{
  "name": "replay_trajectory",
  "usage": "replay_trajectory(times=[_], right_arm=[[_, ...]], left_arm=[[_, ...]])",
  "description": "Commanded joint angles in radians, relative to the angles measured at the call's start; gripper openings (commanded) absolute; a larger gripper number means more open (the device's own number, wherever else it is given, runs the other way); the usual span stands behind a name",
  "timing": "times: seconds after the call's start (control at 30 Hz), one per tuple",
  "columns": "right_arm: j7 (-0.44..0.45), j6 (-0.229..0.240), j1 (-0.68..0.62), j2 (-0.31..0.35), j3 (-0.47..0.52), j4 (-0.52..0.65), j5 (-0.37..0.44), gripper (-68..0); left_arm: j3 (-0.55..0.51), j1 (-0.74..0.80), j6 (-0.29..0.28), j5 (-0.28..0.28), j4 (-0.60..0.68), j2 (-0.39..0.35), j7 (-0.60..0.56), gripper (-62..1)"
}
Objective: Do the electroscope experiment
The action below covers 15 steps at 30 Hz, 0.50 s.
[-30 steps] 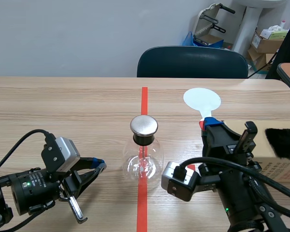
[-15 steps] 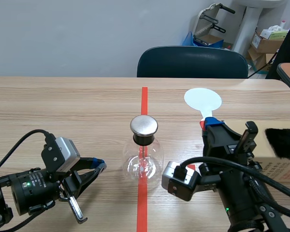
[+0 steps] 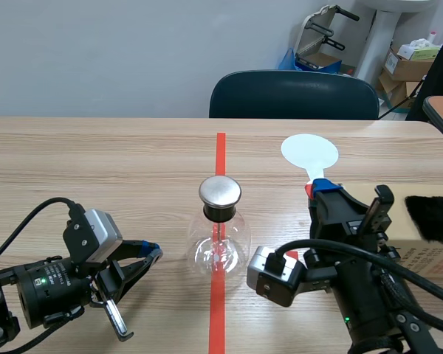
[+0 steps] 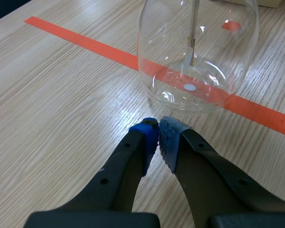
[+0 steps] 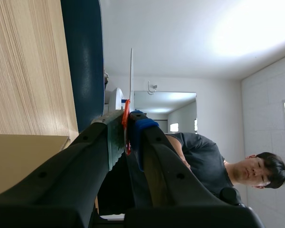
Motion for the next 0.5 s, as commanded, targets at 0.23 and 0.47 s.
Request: replay_trajectory(times=[0.23, 0.47], right_arm=[[-0.006, -0.014, 0.011, 0.016, 0.005, 0.018, -0.001, -66.9], [-0.007, -0.014, 0.011, 0.023, 0.000, 0.018, -0.001, -66.9]], left_arm=[[-0.005, -0.005, 0.005, -0.005, 0.013, 0.002, -0.014, -55.3], [-0.005, -0.005, 0.005, -0.005, 0.013, 0.003, -0.014, -55.3]])
